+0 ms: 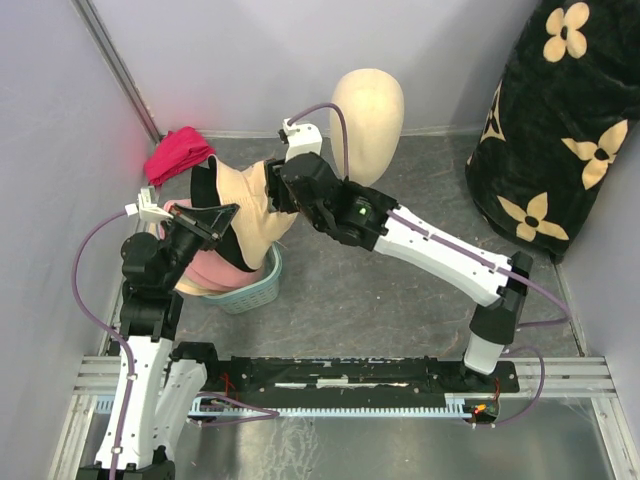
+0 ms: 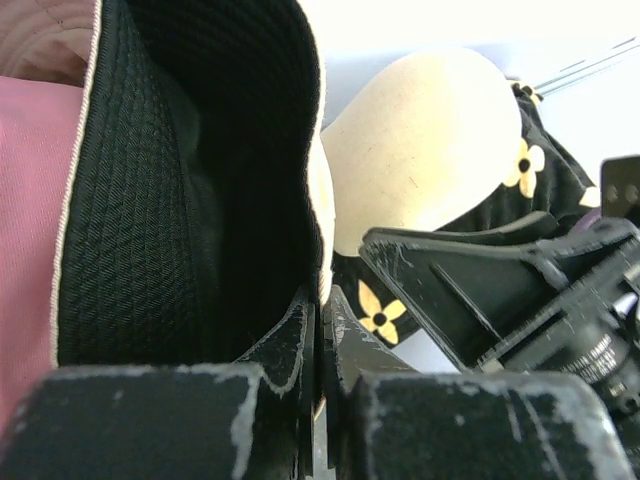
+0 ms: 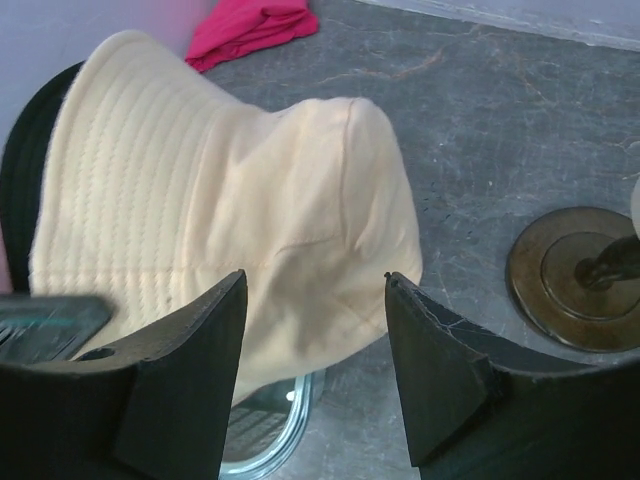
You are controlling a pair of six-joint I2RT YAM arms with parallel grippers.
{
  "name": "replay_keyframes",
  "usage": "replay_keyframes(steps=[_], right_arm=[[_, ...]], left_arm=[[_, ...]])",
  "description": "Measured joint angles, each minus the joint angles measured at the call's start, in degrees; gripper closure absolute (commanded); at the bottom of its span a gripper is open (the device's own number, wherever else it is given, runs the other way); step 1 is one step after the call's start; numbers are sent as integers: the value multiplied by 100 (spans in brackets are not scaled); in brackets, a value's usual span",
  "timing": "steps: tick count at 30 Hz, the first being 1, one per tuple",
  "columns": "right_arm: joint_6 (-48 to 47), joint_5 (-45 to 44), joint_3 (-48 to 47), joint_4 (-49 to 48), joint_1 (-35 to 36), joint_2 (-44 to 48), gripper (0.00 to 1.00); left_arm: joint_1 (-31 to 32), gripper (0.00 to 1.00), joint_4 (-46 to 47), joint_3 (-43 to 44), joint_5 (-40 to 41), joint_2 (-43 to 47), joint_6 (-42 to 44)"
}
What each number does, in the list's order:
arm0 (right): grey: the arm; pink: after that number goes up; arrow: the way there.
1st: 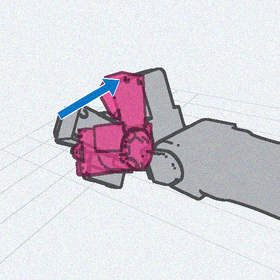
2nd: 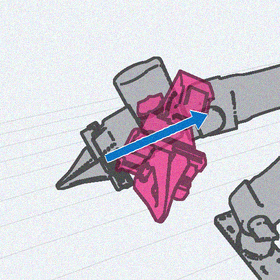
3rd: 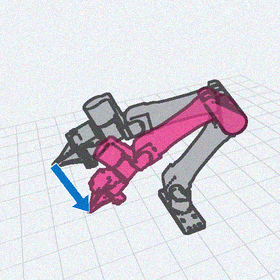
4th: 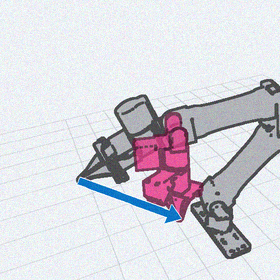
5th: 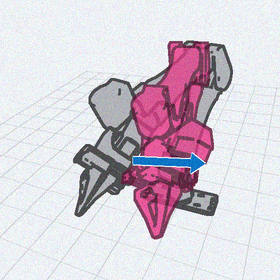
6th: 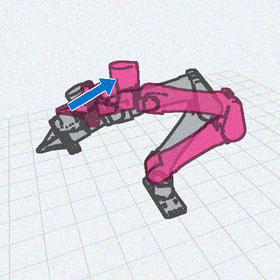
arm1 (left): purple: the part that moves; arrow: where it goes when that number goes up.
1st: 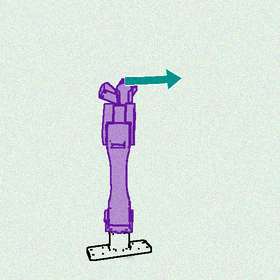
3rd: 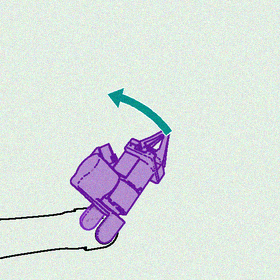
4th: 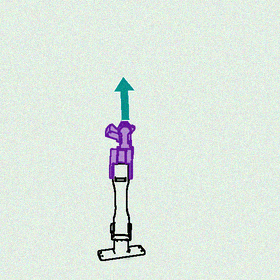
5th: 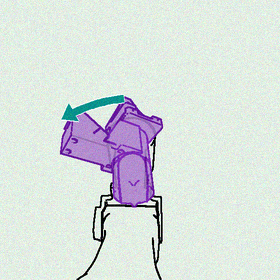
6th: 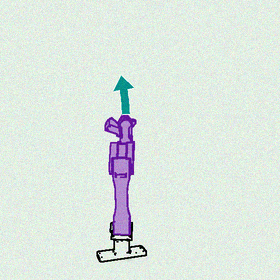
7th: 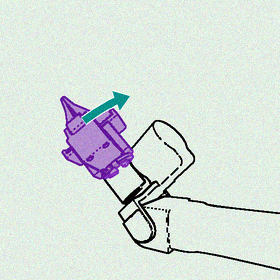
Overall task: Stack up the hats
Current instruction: Move the hat stand to the center of the board.
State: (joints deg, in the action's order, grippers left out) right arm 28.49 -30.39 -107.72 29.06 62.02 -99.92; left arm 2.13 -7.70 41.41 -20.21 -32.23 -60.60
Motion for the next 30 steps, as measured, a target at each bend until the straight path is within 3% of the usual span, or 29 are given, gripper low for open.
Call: replay_keyframes(steps=[18,30], right_arm=[[398,767,-662,448,-492,-516,38],[629,1062,-809,490,-529,-763,52]], left_arm=[[0,97,2,-2,-87,90,0],[0,97,9,-55,-87,190,0]])
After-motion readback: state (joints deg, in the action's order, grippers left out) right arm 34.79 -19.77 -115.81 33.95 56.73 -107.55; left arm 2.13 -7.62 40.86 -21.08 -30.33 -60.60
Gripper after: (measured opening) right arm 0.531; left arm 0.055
